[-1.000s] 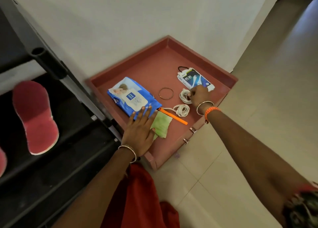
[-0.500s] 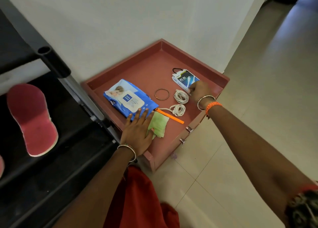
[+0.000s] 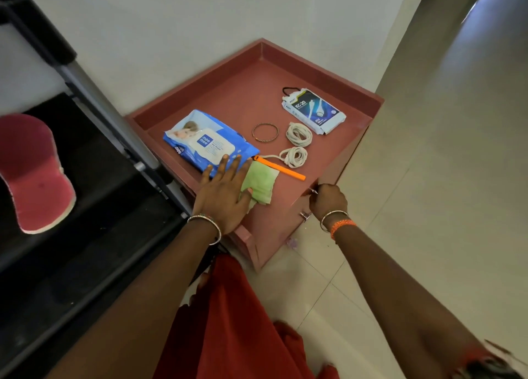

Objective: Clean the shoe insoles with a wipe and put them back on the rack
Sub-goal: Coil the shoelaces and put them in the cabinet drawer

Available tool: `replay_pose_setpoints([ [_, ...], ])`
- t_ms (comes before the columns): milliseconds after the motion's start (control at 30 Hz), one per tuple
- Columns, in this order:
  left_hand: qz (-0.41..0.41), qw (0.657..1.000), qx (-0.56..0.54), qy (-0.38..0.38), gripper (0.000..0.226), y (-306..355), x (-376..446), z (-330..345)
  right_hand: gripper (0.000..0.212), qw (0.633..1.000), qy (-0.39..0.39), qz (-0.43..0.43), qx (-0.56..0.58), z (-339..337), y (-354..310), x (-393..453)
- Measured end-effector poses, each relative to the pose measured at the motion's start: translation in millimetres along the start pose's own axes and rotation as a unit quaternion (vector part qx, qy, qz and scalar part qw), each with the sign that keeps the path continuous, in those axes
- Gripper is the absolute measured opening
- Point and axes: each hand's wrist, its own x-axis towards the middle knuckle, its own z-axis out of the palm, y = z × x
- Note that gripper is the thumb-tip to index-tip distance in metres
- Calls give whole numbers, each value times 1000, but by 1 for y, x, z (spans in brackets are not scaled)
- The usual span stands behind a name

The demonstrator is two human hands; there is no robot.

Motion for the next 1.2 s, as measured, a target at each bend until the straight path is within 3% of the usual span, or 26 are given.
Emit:
replay_pose_setpoints([
  [133, -4, 1000, 8, 1, 69, -2, 1, 1, 26, 996, 53, -2, -66, 9, 2, 2],
  [333, 13, 998, 43, -36, 69, -1, -1, -1, 25, 996, 11, 43, -79, -4, 21, -18],
  [433, 35, 999, 39, -8, 73, 1, -3, -1, 25, 996, -17, 85, -35, -27, 46, -33],
  [467, 40, 999, 32, 15, 73, 3, -6, -2, 25, 995, 14, 99, -16, -38, 51, -38],
  [533, 63, 996, 16, 63, 68, 15, -13, -6, 27, 984, 167, 63, 25, -56, 51, -54],
  [600, 116, 991, -24, 69, 64, 43, -21, -10, 28, 961, 260, -89, 34, -64, 37, -67],
  [633, 145, 987, -59, 40, 63, 65, -26, -7, 26, 961, 225, -160, -18, -64, 30, -76],
  [667, 161, 982, -98, -15, 62, 91, -34, -5, 26, 966, 143, -203, -75, -62, 24, -85],
  [733, 111, 965, -163, -174, 51, 138, -51, -4, 26, 960, -46, -203, -186, -55, 17, -99],
  [767, 57, 955, -187, -225, 44, 155, -56, -2, 25, 948, -89, -200, -230, -53, 18, -104],
  [867, -95, 928, -266, -243, 36, 172, -60, -1, 29, 933, -115, -198, -279, -54, 17, -116],
  [967, -194, 879, -336, -276, 37, 168, -66, 0, 42, 923, -144, -188, -304, -56, 12, -128],
  [1033, -202, 858, -373, -289, 35, 172, -77, 6, 43, 925, -155, -177, -299, -55, 19, -136],
  [1100, -169, 873, -343, -304, 30, 172, -86, 20, 40, 928, -150, -177, -291, -57, 29, -142],
  [1200, -206, 868, -353, -284, 39, 172, -95, 30, 37, 928, -144, -197, -283, -63, 35, -149],
])
